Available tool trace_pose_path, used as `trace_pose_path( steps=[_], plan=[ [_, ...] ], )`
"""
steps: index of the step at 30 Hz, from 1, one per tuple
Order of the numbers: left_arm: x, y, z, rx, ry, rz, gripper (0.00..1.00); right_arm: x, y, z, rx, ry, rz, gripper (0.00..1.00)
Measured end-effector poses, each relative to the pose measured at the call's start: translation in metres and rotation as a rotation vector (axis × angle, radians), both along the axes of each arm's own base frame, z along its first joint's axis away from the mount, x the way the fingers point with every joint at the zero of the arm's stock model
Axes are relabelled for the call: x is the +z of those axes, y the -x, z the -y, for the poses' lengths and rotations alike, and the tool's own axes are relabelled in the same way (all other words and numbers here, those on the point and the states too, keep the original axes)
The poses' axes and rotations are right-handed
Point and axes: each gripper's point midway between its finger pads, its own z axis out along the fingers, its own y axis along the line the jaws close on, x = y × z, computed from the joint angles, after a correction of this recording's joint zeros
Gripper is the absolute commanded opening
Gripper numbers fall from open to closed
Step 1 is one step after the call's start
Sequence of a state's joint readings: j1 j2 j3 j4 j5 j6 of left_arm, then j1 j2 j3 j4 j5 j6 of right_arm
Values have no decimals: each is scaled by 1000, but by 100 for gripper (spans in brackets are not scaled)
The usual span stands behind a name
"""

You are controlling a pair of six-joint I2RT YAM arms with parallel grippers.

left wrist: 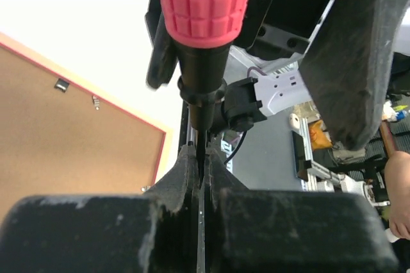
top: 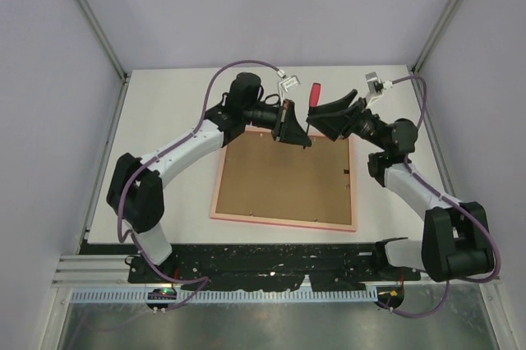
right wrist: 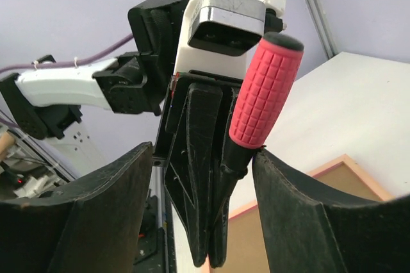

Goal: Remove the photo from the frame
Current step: Adjust the screwdriver.

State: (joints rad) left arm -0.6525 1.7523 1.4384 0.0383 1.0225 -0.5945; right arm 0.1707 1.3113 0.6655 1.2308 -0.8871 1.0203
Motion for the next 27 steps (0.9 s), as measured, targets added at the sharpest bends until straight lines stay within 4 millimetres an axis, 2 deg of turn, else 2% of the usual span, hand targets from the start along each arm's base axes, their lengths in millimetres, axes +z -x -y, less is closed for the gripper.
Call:
trace_pose_path(
  steps=[4,9,12,18,27],
  plan=[
    [-10,8,-14,-5,-71,83,0,-6,13,3,20,131,85,70],
    [-26,17,-31,-34,-181,192,0,-10,11,2,60,324,137,71],
    [-38,27,-39,-69,-252,253,0,-19,21,3,100,387,158,71],
    [-44,57,-43,-147,-325,367,0,-42,33,3,190,447,83,69],
    [-58,68,-44,-184,-410,474,0,-54,53,1,341,459,-6,69]
  ],
)
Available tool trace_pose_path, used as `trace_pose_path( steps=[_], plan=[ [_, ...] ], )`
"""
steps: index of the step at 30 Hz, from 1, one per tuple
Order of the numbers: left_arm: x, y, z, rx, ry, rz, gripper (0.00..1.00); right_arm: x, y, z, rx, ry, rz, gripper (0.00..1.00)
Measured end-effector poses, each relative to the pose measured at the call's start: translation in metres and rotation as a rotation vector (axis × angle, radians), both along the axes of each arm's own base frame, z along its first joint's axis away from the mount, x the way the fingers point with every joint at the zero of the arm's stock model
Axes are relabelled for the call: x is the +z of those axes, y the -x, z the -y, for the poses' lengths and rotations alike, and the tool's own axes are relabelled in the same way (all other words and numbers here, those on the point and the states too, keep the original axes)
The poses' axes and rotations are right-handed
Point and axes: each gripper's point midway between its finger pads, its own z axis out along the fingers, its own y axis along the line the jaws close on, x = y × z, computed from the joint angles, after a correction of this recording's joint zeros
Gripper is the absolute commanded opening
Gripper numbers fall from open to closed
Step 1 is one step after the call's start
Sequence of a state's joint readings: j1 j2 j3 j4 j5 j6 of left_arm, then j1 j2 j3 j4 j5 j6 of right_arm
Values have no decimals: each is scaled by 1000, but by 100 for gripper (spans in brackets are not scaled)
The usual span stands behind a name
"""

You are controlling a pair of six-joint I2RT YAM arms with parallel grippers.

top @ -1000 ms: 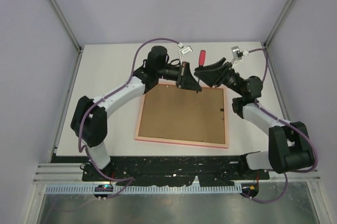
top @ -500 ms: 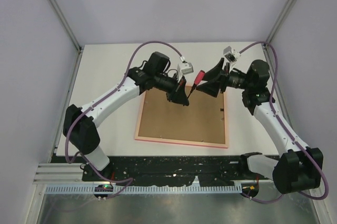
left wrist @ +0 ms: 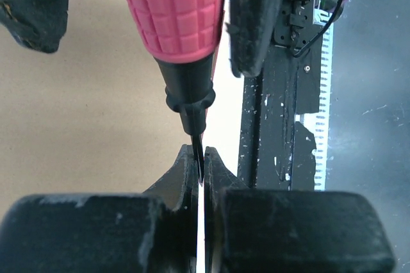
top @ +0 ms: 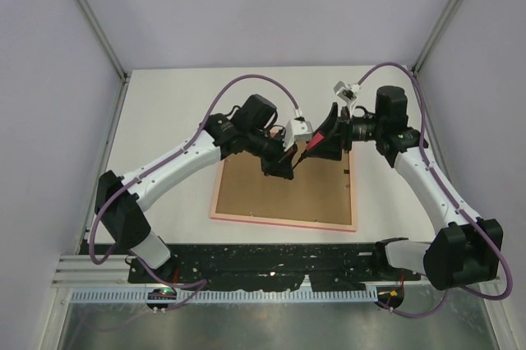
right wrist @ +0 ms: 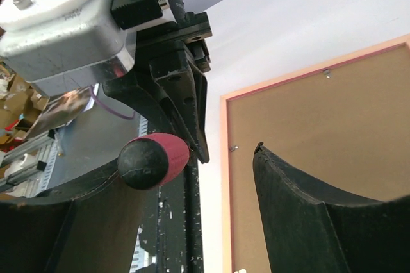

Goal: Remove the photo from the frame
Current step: Adjust the screwdriver.

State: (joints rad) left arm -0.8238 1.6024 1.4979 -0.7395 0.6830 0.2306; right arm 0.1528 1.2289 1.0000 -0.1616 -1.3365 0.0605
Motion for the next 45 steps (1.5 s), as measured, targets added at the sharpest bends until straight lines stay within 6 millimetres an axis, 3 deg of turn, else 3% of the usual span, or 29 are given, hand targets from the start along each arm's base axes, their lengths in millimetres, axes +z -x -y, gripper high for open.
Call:
trace_pose_path(
  steps=[12,23,28,30,31,36,38,40,42,45],
  plan=[
    [-6,12,-2,-42,-36,7,0,6,18,-6,90,-7,-11,68],
    [-10,16,-5,-44,-63,-8,0,-12,31,-25,128,57,43,62],
    [-13,18,-7,-44,-76,-18,0,-16,34,-32,138,77,82,37],
    [-15,17,-9,-37,-86,-20,0,-17,37,-33,139,82,98,22],
    [-15,16,-9,-35,-88,-21,0,-17,39,-33,141,83,109,8],
    [-18,17,-10,-35,-98,-26,1,-19,40,-34,131,97,137,8],
    [-18,16,-10,-34,-99,-23,15,-19,40,-33,124,102,146,8],
    [-18,15,-9,-34,-99,-13,35,-18,39,-31,102,119,171,8],
    [-19,13,-10,-37,-101,-3,66,-17,38,-29,74,140,210,8],
    [-19,9,-14,-29,-106,14,80,-17,35,-21,11,184,279,8]
  ],
)
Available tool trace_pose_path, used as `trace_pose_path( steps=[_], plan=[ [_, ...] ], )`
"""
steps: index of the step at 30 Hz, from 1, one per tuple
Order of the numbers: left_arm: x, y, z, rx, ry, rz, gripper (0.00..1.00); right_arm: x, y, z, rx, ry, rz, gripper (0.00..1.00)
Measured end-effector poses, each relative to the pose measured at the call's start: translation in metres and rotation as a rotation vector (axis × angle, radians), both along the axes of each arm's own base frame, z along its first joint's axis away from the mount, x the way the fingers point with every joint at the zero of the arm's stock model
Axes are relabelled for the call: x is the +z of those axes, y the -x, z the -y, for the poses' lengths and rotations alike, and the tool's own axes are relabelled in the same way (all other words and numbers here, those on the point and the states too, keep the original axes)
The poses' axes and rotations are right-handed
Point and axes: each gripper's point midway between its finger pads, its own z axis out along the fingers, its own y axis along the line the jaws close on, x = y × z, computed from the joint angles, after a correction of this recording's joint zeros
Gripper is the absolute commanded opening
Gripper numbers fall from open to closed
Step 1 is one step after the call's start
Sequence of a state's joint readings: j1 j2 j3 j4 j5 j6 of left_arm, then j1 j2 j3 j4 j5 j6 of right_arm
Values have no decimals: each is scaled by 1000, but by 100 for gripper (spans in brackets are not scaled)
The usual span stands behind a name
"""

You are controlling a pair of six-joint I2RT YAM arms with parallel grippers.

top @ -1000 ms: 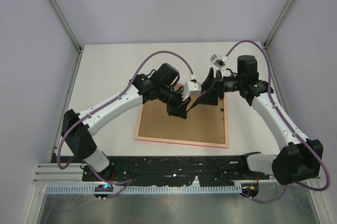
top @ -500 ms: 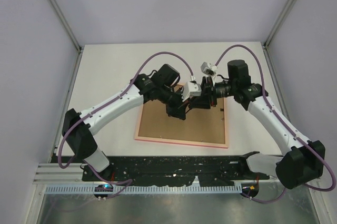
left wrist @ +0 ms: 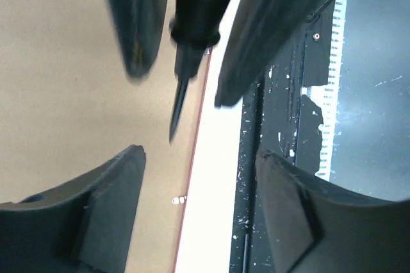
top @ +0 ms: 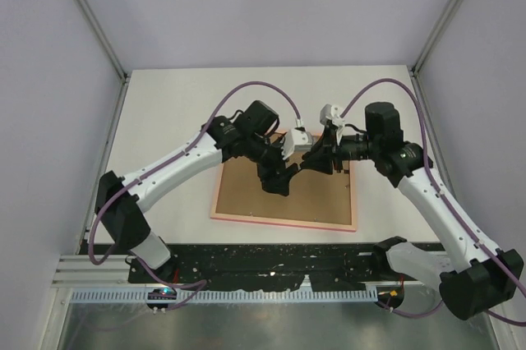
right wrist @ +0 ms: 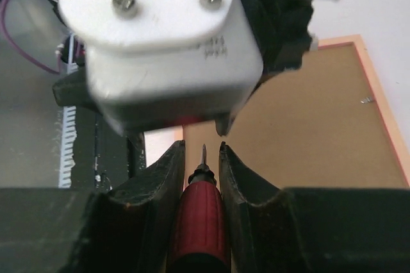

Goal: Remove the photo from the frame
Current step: Adjust the screwdriver, then release the photo frame item from the photo frame.

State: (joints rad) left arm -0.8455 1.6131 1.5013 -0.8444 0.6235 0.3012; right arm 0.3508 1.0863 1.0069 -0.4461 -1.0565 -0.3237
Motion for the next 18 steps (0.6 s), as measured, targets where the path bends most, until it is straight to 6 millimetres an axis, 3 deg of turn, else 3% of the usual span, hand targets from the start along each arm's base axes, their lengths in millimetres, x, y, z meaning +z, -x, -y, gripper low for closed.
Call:
trace_pose_path(
  steps=[2,3,6,9,13,18],
  plan=[
    [1,-2,-5,12,2,13,86,-1,-3,8,-49,26,48,8],
    [1,-3,-11,23,-1,24,99,-2,-4,11,-71,41,67,8],
    [1,-5,-33,47,-9,86,100,-12,-5,24,-125,92,114,8],
    [-6,-3,-54,63,-24,169,100,-35,0,40,-164,164,158,8],
    [-38,14,-70,2,-98,241,100,-71,9,61,-190,274,191,8],
    [-89,41,-72,-148,-229,305,100,-102,14,81,-214,386,226,8]
  ],
)
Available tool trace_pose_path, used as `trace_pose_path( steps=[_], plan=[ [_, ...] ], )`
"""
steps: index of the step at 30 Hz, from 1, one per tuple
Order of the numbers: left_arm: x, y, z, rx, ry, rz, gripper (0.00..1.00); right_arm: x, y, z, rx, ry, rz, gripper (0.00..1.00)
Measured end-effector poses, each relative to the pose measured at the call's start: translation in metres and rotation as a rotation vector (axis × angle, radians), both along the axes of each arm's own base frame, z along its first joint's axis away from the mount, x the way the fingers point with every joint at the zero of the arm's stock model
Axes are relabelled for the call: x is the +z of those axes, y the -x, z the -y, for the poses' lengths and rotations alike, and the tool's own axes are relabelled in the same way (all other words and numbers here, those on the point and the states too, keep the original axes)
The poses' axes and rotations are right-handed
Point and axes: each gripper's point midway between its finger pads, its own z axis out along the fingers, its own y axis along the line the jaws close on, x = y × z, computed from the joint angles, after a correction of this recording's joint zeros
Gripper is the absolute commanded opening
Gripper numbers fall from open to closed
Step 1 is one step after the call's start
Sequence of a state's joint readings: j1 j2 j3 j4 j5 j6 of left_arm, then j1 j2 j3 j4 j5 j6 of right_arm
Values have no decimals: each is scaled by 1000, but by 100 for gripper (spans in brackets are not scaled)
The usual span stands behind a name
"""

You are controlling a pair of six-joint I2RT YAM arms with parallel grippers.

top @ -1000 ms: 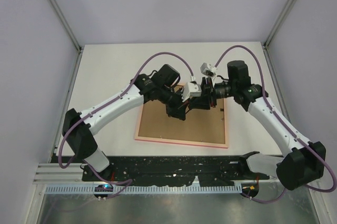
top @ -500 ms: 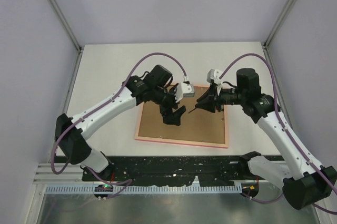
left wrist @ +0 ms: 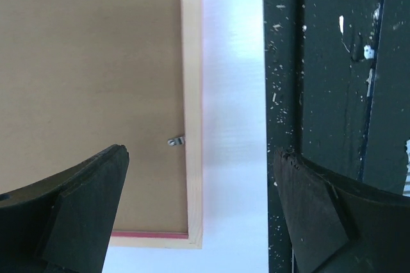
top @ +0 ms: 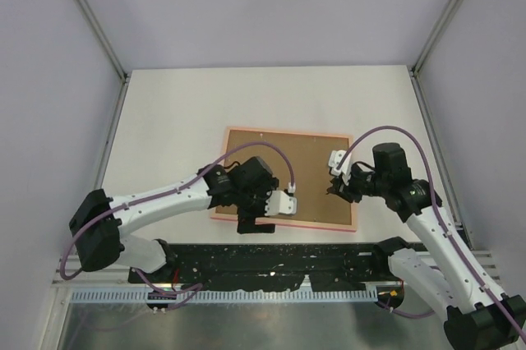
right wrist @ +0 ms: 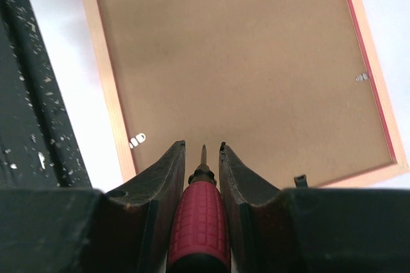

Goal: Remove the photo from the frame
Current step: Release the photo frame item from the photo frame.

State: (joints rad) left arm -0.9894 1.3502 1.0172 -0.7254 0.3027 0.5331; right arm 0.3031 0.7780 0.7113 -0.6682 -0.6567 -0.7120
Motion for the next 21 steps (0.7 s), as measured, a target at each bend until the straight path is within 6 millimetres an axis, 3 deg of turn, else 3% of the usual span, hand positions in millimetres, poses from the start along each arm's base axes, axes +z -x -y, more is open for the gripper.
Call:
trace_pose_path(
  steps=[3,7,14,21],
  plan=[
    [-23,12,4,-69,-67,8,99,-10,-1,12,-25,52,28,8],
    [-39,10,11,-102,-100,26,100,-21,-5,26,-53,117,68,8],
    [-56,14,26,-150,-120,33,100,-46,-8,45,-75,230,85,8],
    [-58,30,50,-237,-114,27,95,-47,-14,55,-94,282,117,8]
  ],
)
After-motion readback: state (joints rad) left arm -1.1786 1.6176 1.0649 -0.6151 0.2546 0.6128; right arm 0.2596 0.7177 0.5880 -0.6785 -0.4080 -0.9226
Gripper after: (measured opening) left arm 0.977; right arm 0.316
